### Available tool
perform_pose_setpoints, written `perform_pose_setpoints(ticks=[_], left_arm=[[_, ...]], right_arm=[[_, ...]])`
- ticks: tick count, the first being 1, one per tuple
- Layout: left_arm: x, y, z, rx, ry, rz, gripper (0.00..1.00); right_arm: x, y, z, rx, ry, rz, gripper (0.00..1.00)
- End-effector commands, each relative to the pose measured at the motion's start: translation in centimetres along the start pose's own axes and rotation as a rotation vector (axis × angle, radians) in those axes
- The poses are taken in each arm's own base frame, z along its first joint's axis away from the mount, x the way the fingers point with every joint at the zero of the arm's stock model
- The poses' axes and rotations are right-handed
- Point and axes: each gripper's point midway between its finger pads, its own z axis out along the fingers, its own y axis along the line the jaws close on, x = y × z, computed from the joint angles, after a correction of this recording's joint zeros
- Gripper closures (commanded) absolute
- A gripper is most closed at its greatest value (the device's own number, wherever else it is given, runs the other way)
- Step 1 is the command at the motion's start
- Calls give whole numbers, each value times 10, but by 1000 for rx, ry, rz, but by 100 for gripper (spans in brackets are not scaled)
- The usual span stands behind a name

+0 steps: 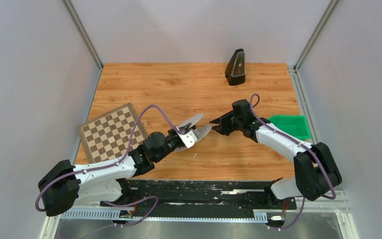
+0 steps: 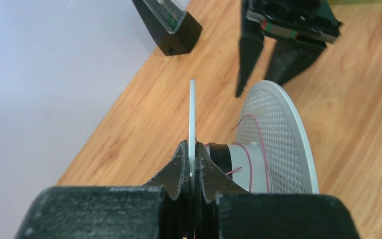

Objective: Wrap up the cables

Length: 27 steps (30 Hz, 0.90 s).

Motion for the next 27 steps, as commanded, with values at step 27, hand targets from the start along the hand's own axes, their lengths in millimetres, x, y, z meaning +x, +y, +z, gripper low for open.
perform_pose_setpoints(ticks=[27], left_arm=[[-27, 28, -1, -140, -106, -94, 100]], right_arm=[[-34, 66, -128, -405, -353, -811, 51]])
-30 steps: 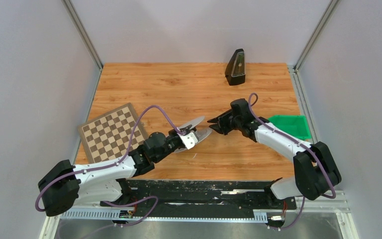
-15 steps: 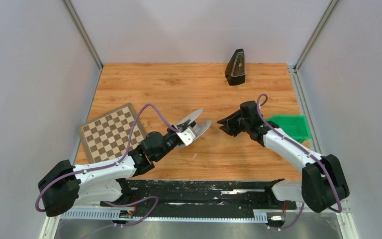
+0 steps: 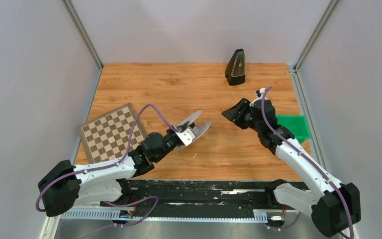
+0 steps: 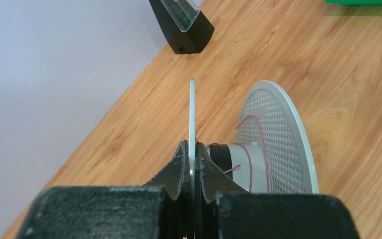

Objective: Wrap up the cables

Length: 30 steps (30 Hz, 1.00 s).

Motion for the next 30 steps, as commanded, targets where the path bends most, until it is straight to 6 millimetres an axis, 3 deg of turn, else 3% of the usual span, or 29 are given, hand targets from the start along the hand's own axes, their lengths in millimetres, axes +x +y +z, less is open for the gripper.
perform_pose_setpoints(ticks=[1, 6, 14, 23, 30], left_arm=[[-23, 15, 2, -64, -82, -48, 100], [-20, 12, 5, -58, -74, -31, 100], [-12, 9, 15, -62, -36, 76, 100], [-12, 1, 21, -53, -34, 94, 100], [-13, -4, 23, -42, -39, 83, 100]], right_arm=[[-25, 24, -25, -79, -107, -37, 46], [12, 34, -17, -115, 87, 251, 35], [62, 28, 16, -15, 315, 408, 32], [96, 15, 32, 93, 388, 480, 39], [103, 10, 36, 127, 385, 527, 56]])
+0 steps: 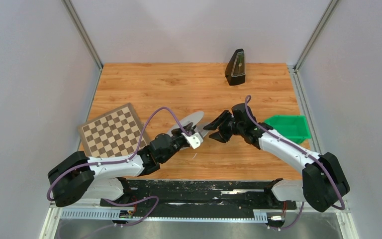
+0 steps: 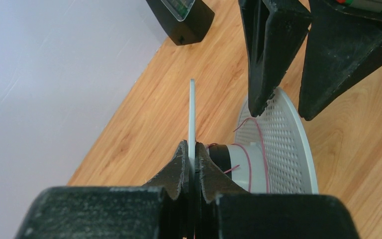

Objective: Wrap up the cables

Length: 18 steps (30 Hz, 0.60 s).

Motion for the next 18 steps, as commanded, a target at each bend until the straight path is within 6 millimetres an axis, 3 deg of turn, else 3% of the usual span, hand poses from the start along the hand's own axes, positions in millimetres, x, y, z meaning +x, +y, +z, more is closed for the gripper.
perform_pose_setpoints(ticks=[1, 13, 18], left_arm=[[-30, 16, 7, -60, -86, -39, 100], [-30, 4, 5, -16, -72, -59, 100], [-27, -4, 2, 36, -48, -52, 92]], right_arm=[[-1, 8, -1, -25, -19, 67, 58], [-13, -5, 3, 3, -92, 109, 100], [-20, -4, 0, -13, -134, 103, 100]])
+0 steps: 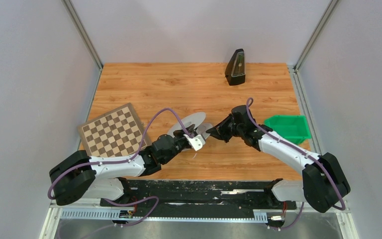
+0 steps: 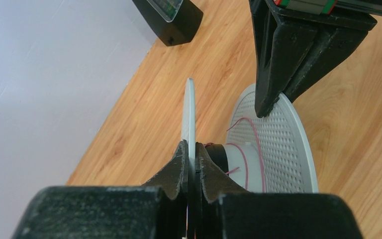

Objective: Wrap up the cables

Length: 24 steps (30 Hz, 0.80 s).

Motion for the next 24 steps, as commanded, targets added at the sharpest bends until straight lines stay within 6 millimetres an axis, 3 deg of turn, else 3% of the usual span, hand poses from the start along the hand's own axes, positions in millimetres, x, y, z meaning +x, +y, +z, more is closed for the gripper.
perform_pose_setpoints(ticks=[1, 24], left_arm=[[-25, 8, -1, 3, -54, -64, 91], [-10, -14, -18, 103, 33, -102, 69]], right_arm=[[-16, 5, -4, -30, -97, 6, 100], [-36, -10, -5, -9, -196, -15, 100]])
